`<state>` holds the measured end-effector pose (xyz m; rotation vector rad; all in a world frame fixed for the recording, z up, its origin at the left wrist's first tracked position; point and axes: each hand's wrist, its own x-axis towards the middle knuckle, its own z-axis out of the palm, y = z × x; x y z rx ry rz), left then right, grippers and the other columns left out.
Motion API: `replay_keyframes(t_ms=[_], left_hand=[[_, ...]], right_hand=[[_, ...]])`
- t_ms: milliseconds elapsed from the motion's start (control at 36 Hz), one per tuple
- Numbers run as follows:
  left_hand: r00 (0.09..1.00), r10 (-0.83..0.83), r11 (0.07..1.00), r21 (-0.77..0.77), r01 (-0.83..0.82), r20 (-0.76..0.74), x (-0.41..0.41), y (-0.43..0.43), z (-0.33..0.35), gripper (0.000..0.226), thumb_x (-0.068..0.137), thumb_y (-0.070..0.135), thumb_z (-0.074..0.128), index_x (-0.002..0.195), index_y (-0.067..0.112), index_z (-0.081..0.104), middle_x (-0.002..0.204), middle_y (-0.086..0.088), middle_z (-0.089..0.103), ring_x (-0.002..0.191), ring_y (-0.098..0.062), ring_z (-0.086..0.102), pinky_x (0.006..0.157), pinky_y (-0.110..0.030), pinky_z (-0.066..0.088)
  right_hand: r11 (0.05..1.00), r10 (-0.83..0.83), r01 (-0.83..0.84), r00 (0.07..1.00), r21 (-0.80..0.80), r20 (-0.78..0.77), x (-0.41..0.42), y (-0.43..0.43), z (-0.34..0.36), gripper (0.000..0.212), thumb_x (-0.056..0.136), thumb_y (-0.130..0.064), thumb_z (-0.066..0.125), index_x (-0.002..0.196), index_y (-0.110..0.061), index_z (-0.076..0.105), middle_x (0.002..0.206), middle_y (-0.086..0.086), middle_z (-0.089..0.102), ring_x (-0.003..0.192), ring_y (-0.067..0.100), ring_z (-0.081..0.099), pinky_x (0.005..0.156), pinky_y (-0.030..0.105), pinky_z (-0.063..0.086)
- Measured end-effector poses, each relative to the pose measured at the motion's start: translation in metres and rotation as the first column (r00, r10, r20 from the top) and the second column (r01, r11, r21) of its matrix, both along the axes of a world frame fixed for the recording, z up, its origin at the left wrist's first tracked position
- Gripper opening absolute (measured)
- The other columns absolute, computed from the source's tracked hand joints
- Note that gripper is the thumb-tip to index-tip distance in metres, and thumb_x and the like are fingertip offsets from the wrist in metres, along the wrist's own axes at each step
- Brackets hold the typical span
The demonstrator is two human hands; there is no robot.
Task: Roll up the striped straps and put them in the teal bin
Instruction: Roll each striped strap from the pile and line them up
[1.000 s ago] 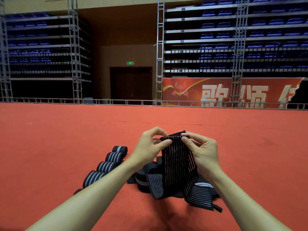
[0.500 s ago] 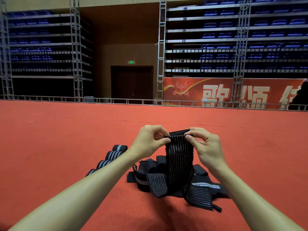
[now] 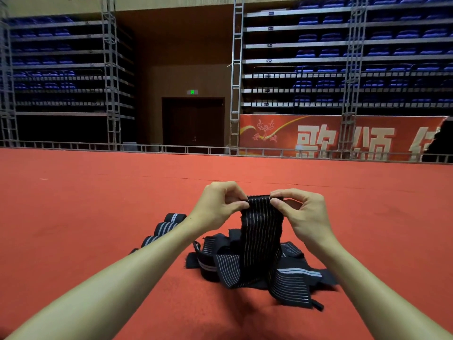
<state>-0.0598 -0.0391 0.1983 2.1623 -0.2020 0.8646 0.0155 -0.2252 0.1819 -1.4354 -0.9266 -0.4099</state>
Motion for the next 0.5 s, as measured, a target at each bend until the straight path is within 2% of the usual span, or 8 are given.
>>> replay_keyframes(t_ms=[139,278,389,500], left_hand=[[1.0,-0.009,0.997,-0.077,0.008,-0.01,0.0,-0.0012,0.0009,0.02,0.077,0.001,0.08,0.078,0.015,0.066,0.086,-0.012,0.075,0.083,-0.024,0.073,0.082,-0.042,0.06],[1.0,-0.012,0.992,-0.124,0.013,0.003,-0.0017,-0.0005,0.0027,0.027,0.075,0.002,0.082,0.076,0.015,0.058,0.084,-0.017,0.072,0.083,-0.038,0.07,0.08,-0.054,0.057],[1.0,-0.016,0.989,-0.15,0.015,-0.008,-0.0023,0.0004,0.0026,0.03,0.075,0.002,0.082,0.072,0.017,0.056,0.085,-0.024,0.07,0.086,-0.046,0.066,0.081,-0.06,0.054],[1.0,-0.026,0.988,-0.153,0.025,-0.007,-0.0024,0.0023,0.0002,0.029,0.077,0.005,0.081,0.07,0.017,0.056,0.084,-0.026,0.069,0.078,-0.04,0.066,0.082,-0.06,0.053]], right_hand=[[0.998,0.0,0.001,1.0,0.055,-0.011,-0.0005,0.0022,0.0,0.028,0.08,0.005,0.075,0.089,-0.022,0.071,0.086,0.003,0.076,0.08,0.014,0.073,0.077,0.025,0.058],[0.997,0.034,-0.03,0.998,0.078,-0.056,-0.0028,0.0026,0.0003,0.026,0.082,0.005,0.072,0.093,-0.019,0.067,0.081,0.007,0.076,0.076,0.018,0.073,0.071,0.029,0.059],[0.997,0.017,-0.013,0.998,0.074,-0.062,-0.0022,0.0027,-0.0022,0.026,0.082,0.003,0.074,0.086,-0.017,0.058,0.07,0.013,0.072,0.063,0.023,0.068,0.063,0.047,0.056],[0.995,-0.015,0.018,0.999,0.102,-0.032,-0.003,0.0034,-0.0047,0.036,0.081,0.004,0.074,0.074,-0.018,0.047,0.071,0.025,0.066,0.064,0.026,0.064,0.061,0.056,0.054]])
